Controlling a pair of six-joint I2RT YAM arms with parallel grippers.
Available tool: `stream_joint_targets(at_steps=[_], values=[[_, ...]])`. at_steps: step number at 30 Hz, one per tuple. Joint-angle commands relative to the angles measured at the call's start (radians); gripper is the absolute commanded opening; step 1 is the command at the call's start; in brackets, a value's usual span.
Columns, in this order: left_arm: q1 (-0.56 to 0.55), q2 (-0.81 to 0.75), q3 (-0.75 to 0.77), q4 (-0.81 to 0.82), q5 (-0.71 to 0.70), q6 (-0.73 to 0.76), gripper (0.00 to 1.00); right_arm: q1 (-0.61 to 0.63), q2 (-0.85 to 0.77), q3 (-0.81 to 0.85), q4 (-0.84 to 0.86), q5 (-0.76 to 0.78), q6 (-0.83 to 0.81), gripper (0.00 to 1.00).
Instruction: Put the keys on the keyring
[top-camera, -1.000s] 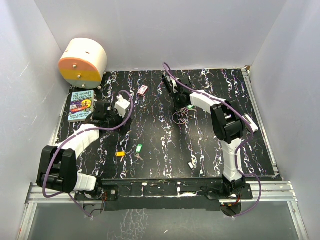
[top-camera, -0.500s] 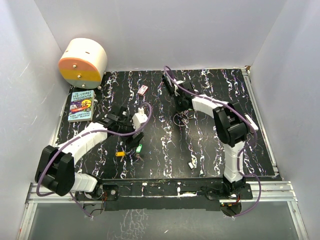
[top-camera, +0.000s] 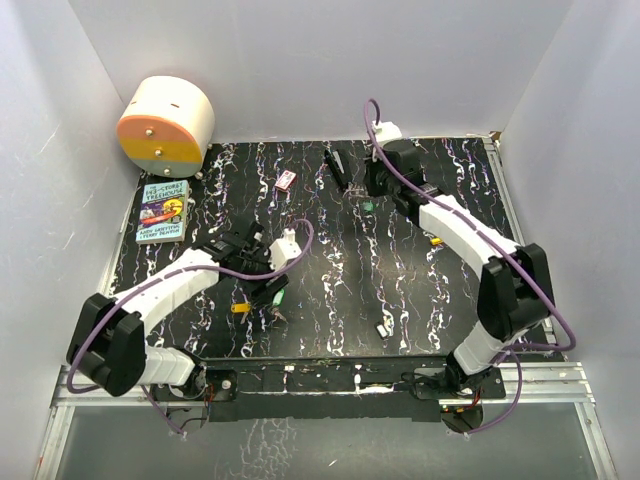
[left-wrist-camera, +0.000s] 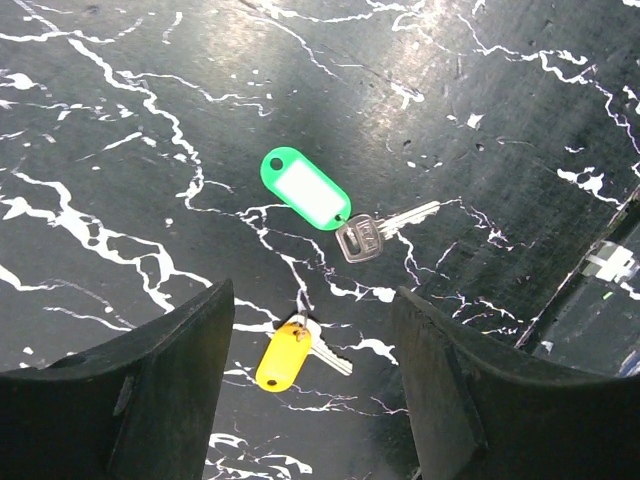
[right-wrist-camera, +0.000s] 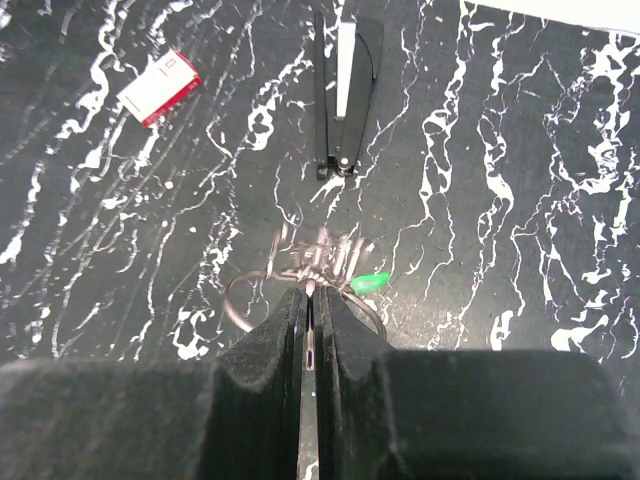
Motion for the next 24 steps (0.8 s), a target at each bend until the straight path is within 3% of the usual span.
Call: stream_joint_targets(at_steps=[1, 7, 24], values=[[-0.037, 0.031, 0.037, -0.034, 0.023, -0.006, 0.61, -0.017, -0.1, 0.034, 0.039, -0.008, 0.026, 0.07], [-0.095, 0.09, 0.032, -0.038, -0.004, -0.005, 0.57, -0.055, -0.187, -0.029, 0.035, -0.078, 0.057, 0.07], [-0.107, 0.133, 0.005, -0.002, -0.002, -0.008, 0.51, -0.172, -0.351, -0.212, 0.128, -0.372, 0.152, 0.07]])
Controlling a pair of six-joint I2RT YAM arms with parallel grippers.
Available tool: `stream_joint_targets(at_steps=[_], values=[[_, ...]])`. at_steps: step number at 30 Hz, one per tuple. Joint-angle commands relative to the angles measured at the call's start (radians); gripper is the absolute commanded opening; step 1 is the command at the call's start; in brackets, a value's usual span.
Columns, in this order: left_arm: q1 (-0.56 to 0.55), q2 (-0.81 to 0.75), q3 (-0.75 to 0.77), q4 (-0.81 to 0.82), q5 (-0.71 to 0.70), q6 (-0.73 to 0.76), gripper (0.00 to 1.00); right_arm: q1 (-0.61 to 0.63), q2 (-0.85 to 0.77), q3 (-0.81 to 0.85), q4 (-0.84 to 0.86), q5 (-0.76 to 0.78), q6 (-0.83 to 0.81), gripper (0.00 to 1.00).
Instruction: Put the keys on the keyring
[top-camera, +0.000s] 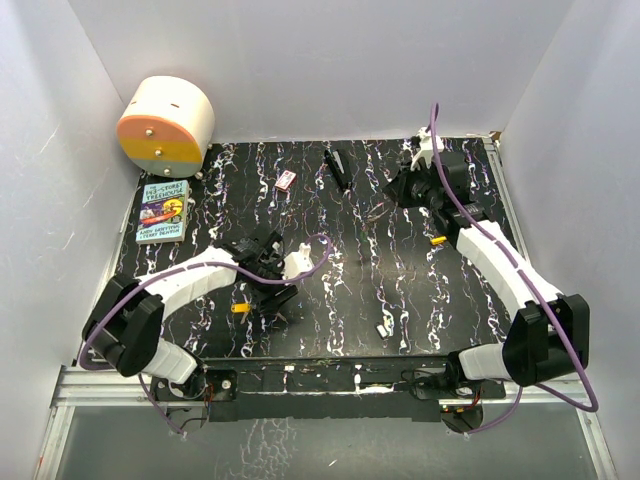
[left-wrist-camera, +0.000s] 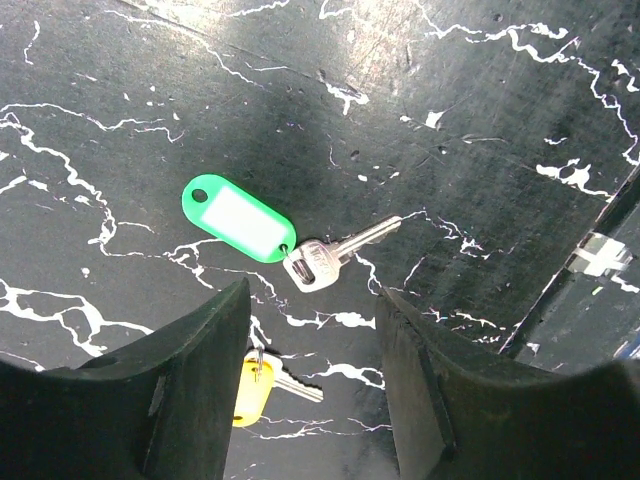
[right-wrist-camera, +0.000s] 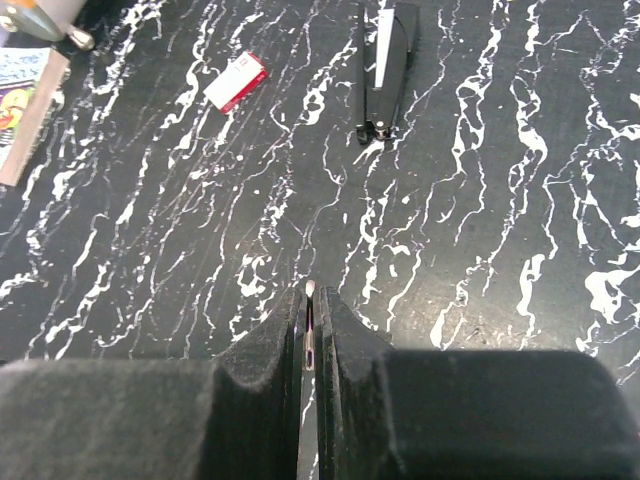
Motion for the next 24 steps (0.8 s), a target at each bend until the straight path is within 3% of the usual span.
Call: stream_joint_targets(at_steps=[1, 13, 24], values=[[-0.005, 0.011, 0.002, 0.001, 0.01, -0.001, 0.51, -0.025, -0.055, -0.008, 0.131, -0.111, 0.042, 0.07], [-0.006, 0.068, -0.012, 0.026, 0.033, -0.003, 0.4, -0.046, -0.061, -0.029, 0.13, -0.197, 0.041, 0.07], [-0.006, 0.097, -0.012, 0.03, 0.037, -0.001, 0.27, -0.045, 0.06, -0.099, 0.13, -0.167, -0.031, 0.07]])
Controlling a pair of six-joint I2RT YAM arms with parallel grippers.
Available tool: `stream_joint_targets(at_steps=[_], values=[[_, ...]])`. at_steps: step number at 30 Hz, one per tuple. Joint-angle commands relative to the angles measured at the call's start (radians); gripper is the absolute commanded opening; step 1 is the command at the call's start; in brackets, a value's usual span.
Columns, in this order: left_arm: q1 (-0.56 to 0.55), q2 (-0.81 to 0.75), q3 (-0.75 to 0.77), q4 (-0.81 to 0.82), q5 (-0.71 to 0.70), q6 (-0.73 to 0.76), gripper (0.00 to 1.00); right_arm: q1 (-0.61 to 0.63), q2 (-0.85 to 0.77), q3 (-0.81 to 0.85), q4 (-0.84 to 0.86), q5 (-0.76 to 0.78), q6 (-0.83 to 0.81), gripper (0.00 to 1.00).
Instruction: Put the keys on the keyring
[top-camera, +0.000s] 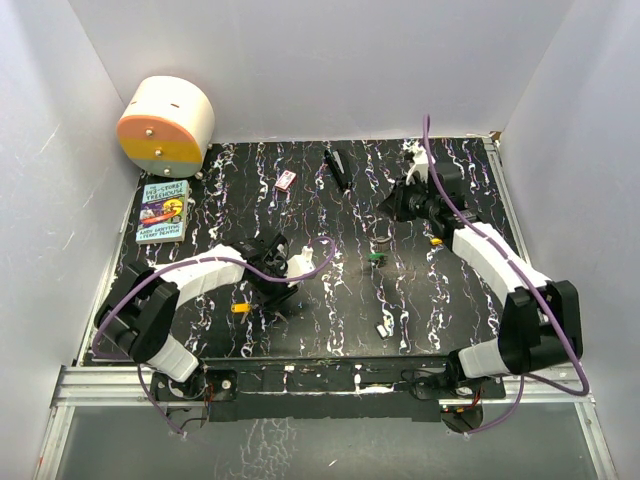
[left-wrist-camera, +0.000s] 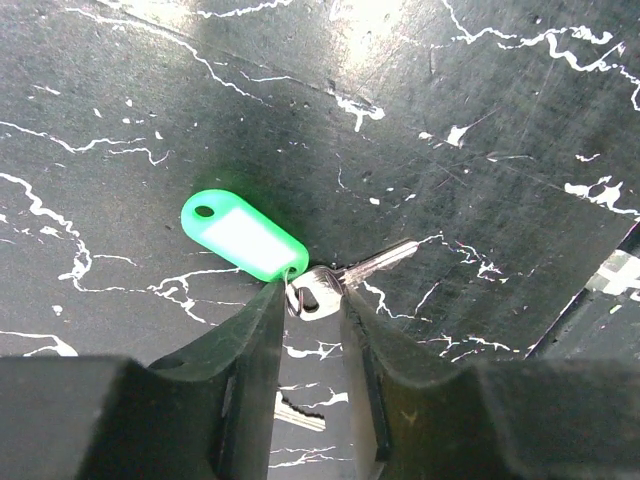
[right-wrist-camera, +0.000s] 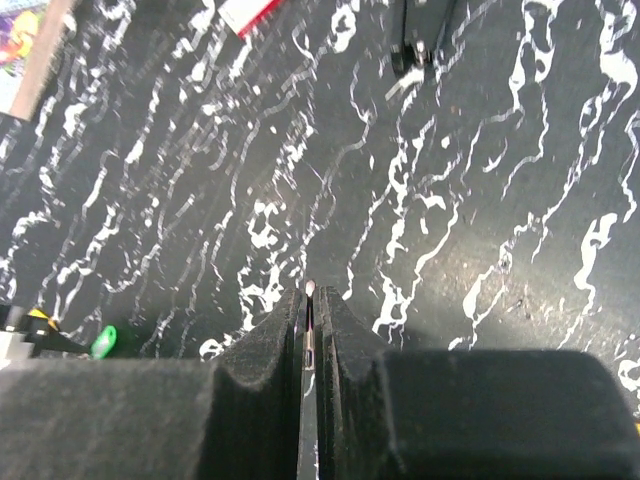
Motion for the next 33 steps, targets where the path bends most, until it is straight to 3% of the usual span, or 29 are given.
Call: stream_joint_targets(at_steps=[1, 14, 22, 24, 27, 33], values=[[-0.005, 0.0, -0.008, -0.012, 0.032, 0.006, 0.25, -0.004, 0.048, -0.008, 0.078, 0.002, -0.048, 0.07], [-0.006, 0.005, -0.001, -0.021, 0.024, 0.008, 0.0, -0.003, 0.171, 0.026, 0.059, 0.042, -0.109, 0.07], [-0.005, 0.004, 0.002, -0.014, 0.013, 0.006, 0.01, -0.003, 0.203, 0.022, 0.081, 0.039, -0.107, 0.07], [-0.005, 0.006, 0.008, -0.011, 0.003, 0.002, 0.12, -0.003, 0.209, 0.022, 0.081, 0.044, -0.109, 0.07], [-0.006, 0.008, 0.014, -0.01, 0.008, 0.007, 0.21, -0.004, 0.216, 0.018, 0.083, 0.044, -0.108, 0.07], [-0.005, -0.029, -0.007, 0.006, 0.041, 0.022, 0.24, -0.003, 0.214, 0.006, 0.087, 0.042, -0.099, 0.07]])
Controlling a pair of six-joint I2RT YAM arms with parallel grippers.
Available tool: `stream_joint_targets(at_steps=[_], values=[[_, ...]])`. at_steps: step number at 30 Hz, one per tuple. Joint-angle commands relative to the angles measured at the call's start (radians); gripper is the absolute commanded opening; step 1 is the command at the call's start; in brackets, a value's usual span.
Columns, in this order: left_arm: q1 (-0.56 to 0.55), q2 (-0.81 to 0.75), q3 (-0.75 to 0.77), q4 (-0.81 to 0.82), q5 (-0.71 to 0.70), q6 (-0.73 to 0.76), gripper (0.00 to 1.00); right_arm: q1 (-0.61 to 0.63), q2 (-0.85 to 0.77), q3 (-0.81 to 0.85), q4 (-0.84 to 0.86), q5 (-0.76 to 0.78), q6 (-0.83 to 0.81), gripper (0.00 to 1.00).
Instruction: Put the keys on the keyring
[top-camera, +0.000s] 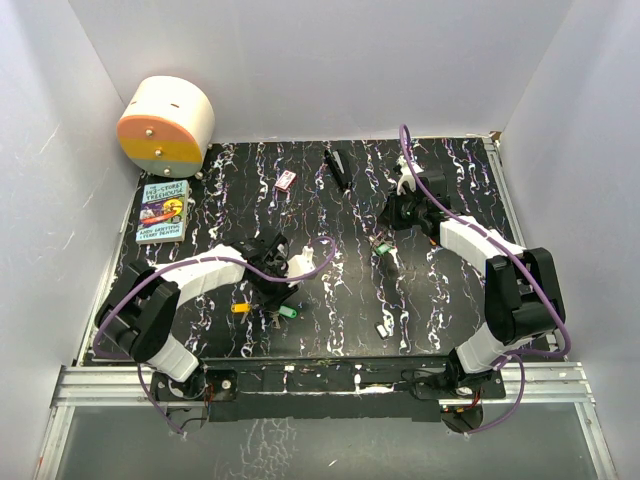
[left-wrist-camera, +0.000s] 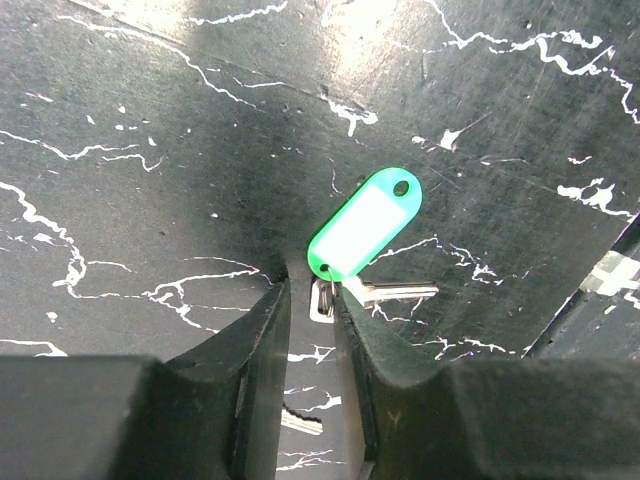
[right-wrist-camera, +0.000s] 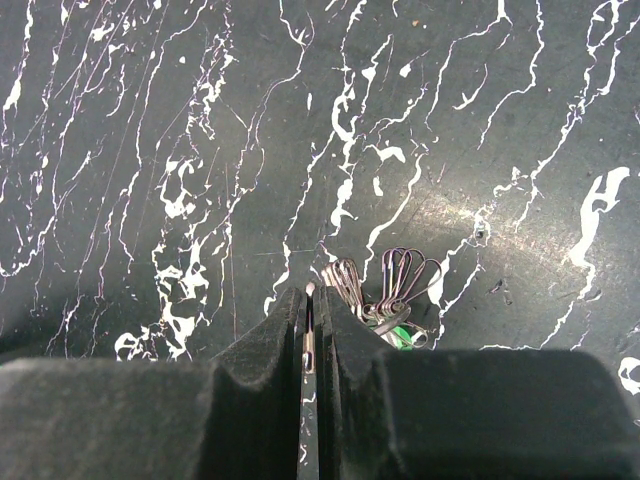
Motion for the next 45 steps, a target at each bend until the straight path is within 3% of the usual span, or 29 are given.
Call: stream_joint_targets(at_steps=[1, 5, 9, 13, 16, 20, 24, 30, 35, 45], values=[[-0.005, -0.039, -0.014, 0.008, 0.034, 0.023, 0.24, -0.003, 0.005, 0.024, 0.065, 0.001, -0.011, 0.07], [-0.005, -0.039, -0.025, 0.025, 0.031, 0.027, 0.2, -0.003, 0.011, 0.023, 0.071, 0.003, -0.008, 0.07], [-0.005, -0.031, -0.027, 0.028, 0.039, 0.027, 0.07, -0.003, 0.044, 0.024, 0.071, 0.011, -0.024, 0.07], [-0.005, -0.037, -0.032, 0.025, 0.04, 0.03, 0.02, -0.003, 0.082, 0.027, 0.072, 0.011, -0.024, 0.07], [-0.005, -0.04, -0.036, 0.022, 0.039, 0.031, 0.01, -0.003, 0.108, 0.027, 0.088, 0.01, -0.018, 0.07], [-0.005, -0.037, -0.036, 0.01, 0.038, 0.033, 0.1, -0.002, 0.146, 0.043, 0.085, 0.001, -0.017, 0.07], [-0.005, -0.036, -0.036, -0.002, 0.034, 0.042, 0.1, 0.0, 0.158, 0.045, 0.09, -0.002, -0.016, 0.07], [-0.005, -0.021, -0.032, -0.01, 0.036, 0.045, 0.0, 0.002, 0.18, 0.046, 0.093, 0.003, -0.017, 0.07], [-0.005, -0.013, -0.018, -0.035, 0.045, 0.049, 0.0, 0.005, 0.203, 0.069, 0.083, 0.025, -0.028, 0.07], [0.001, -0.045, 0.168, -0.22, 0.152, 0.035, 0.0, 0.034, 0.209, 0.282, -0.137, 0.173, -0.105, 0.07]])
